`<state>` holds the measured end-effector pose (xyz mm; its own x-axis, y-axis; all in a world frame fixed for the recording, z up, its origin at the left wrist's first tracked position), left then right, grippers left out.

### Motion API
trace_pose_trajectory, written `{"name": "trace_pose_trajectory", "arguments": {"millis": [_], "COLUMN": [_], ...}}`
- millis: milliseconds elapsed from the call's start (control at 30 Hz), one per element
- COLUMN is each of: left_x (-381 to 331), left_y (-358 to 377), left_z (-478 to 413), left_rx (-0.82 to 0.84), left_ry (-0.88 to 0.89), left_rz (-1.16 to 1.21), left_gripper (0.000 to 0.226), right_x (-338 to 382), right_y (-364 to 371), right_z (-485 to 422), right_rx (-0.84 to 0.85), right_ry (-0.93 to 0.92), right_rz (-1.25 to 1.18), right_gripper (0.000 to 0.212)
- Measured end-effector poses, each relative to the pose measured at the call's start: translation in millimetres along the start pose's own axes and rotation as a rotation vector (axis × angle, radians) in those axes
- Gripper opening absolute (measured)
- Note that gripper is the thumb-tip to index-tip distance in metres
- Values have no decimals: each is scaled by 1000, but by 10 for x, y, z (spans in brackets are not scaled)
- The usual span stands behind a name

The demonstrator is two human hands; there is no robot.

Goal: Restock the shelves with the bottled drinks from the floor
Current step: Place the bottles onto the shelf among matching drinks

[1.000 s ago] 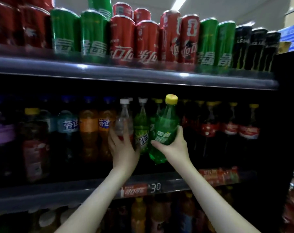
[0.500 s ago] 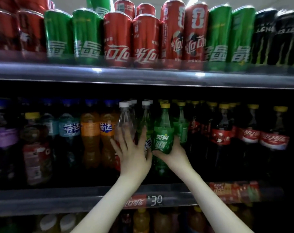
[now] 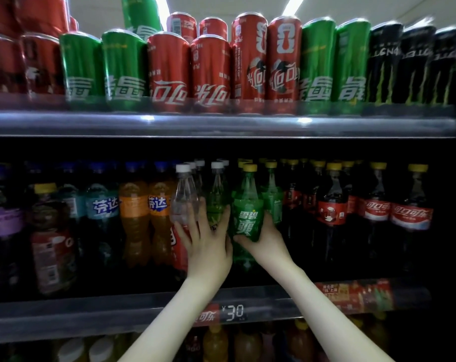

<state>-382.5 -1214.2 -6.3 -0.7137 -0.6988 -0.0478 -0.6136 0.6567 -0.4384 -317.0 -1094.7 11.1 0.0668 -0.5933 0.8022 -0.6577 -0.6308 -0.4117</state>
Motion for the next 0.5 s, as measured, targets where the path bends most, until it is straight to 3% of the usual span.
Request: {"name": "trace_pose_trajectory", "arguments": {"millis": [267,500], "left_x": [-36,7], "left_y": [-67,0], "left_z": [85,50], "left_rx": [73,75], "left_ry": [3,-56], "left_rz": [2,-43], "left_gripper": [86,90], "right_x": [-103,-137], "right_y": [-97,-176], "right_z": [22,23], "right_rx": [-72,-22], "right_ry": [-19,-29], "right_rz": [87,72], "right_gripper": [78,85]}}
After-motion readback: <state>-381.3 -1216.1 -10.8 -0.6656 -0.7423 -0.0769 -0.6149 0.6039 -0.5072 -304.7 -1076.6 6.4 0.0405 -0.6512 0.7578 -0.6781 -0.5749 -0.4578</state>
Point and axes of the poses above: each hand's wrist, its own z-axis away from the middle knuckle, its own y-axis out of the palm, x = y × z, the point moved 3 cm from there along -z, towards the middle knuckle, and after that the axes turned 4 degrees about y, right-handed, at the moved point
